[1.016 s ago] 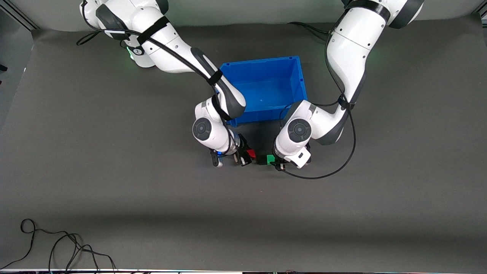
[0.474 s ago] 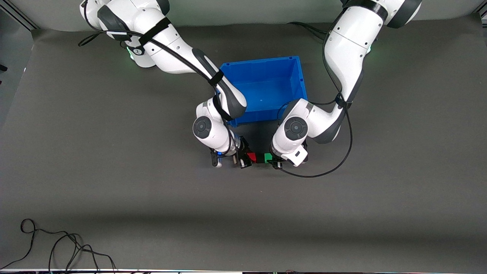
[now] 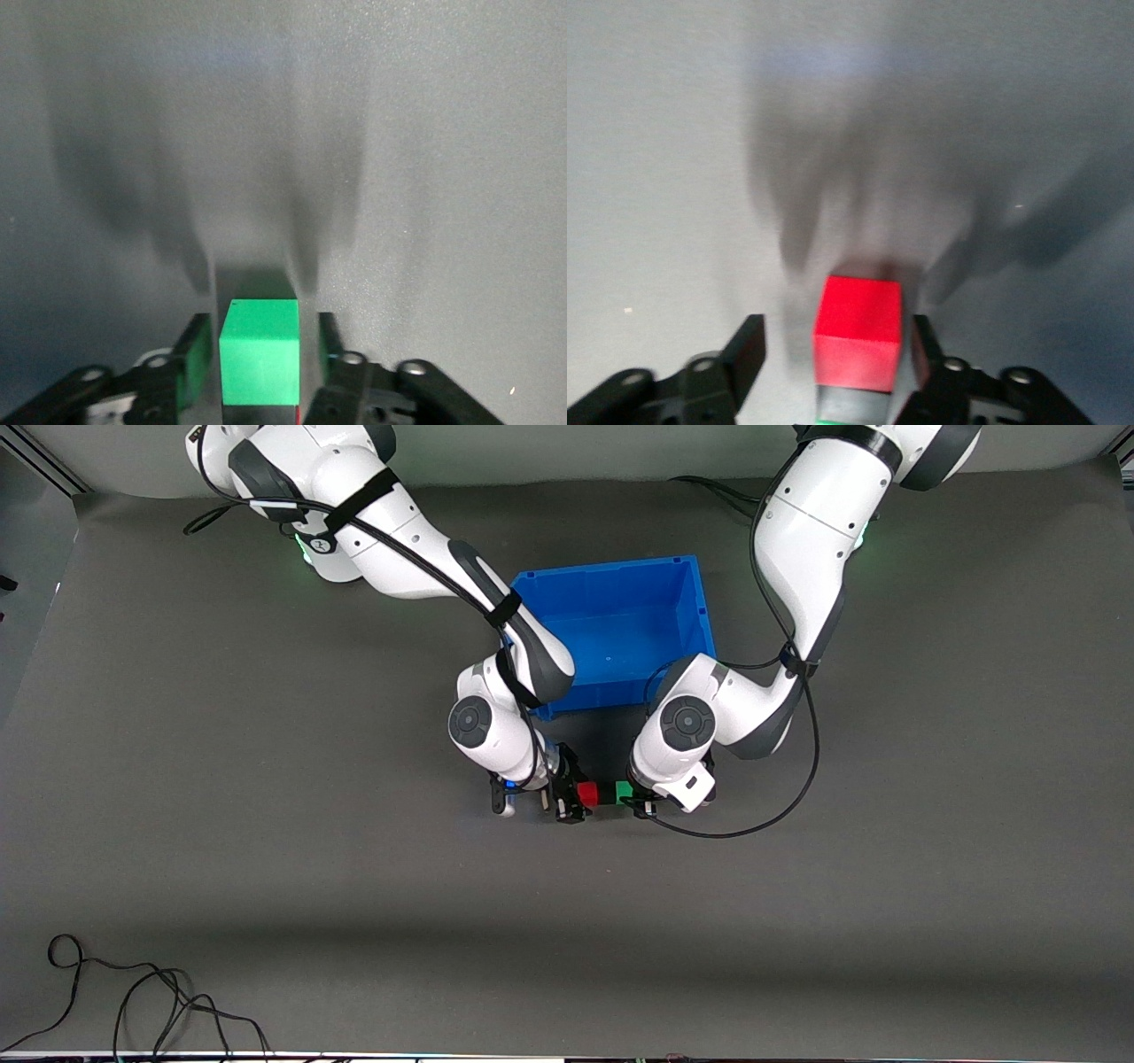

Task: Attach green and red cubes to black cube
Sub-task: 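Press the red cube against the black cube while the left gripper presses green, then open the right gripper and lift away while the left gripper releases green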

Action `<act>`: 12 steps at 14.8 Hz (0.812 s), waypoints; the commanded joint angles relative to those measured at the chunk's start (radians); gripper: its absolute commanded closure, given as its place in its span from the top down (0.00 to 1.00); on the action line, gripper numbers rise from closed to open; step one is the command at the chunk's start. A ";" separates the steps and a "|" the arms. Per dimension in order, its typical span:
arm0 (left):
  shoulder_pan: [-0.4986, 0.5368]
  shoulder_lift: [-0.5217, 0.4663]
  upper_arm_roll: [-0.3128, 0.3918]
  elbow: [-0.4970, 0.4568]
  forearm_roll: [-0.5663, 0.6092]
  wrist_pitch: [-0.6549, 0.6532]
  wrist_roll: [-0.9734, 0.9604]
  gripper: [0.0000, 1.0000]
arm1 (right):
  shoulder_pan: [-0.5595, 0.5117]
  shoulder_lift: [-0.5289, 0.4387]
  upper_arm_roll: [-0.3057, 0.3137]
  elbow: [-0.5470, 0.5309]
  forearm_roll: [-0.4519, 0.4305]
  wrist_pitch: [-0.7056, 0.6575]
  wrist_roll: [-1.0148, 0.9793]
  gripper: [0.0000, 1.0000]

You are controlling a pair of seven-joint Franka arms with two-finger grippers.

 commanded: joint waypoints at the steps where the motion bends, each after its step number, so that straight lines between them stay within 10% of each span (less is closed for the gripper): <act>1: -0.005 -0.044 0.011 0.000 0.004 -0.025 -0.011 1.00 | -0.011 -0.014 -0.022 0.020 -0.012 -0.012 0.000 1.00; 12: 0.181 -0.326 0.031 -0.010 0.025 -0.453 0.628 1.00 | -0.005 -0.263 -0.486 -0.037 -0.099 -0.613 -0.788 1.00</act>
